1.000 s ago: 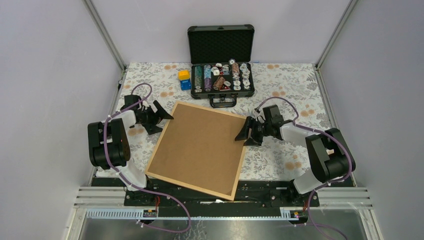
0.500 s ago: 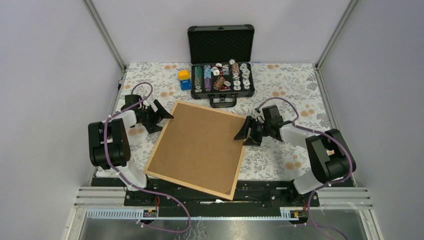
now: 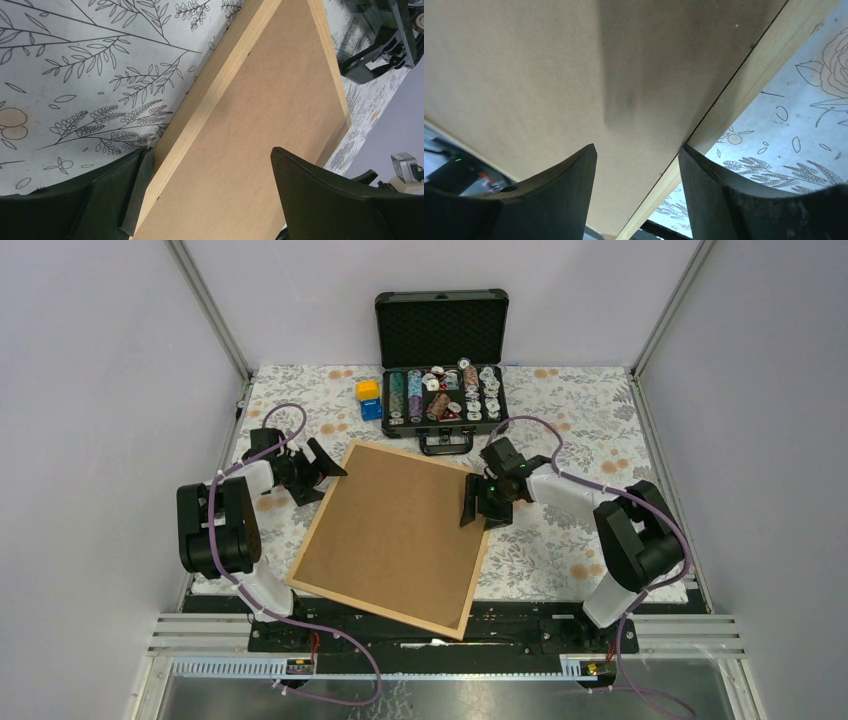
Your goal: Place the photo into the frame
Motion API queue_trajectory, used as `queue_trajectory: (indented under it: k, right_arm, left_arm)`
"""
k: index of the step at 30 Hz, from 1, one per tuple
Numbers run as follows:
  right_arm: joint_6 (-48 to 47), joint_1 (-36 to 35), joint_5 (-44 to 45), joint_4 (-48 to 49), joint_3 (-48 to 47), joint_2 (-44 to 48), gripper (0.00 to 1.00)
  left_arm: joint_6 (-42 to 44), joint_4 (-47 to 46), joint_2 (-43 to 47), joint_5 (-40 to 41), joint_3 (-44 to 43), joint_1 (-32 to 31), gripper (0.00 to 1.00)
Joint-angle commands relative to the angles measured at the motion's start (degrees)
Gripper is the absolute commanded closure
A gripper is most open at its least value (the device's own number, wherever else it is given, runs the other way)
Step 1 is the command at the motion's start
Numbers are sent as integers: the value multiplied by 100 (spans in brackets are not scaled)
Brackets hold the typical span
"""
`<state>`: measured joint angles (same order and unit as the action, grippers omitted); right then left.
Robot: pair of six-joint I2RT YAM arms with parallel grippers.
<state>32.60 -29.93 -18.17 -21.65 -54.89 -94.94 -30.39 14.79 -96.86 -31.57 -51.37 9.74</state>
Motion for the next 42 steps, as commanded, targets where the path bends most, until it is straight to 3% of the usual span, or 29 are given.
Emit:
queue_trajectory:
  k: [1,5,12,15,20,31,37,42]
  right_arm:
    - [-87,-665,1309,-521,-281,-435,32]
    - [82,-1127,2294,-770,-573,-876,31]
    - [135,-1678,2935,-1172,-1154,-1561,30]
    - [62,-1669,2797,-1158,-1195,-1497,29]
    - [-126,-1345,1625,-606,-1069,-691,24]
    - [-711,-525,1409,-1105,-1105,428,7]
    - [-719,-472,1186,-820,-1036,198,8]
    - [-267,-582,543,124,-229,-372,9]
  left_arm:
    - [113,406,-466,122,433,-301,2]
    - [98,379,-489,29,452,-326,1]
    - [87,337,-444,-42,496,-348,2]
    - [78,329,-415,-57,490,-357,2]
    - [91,342,-361,-33,477,-355,2]
    - [250,556,226,564,324,-330,1]
    - [258,599,209,635,329,-328,1]
    - [230,566,31,479,345,-324,1]
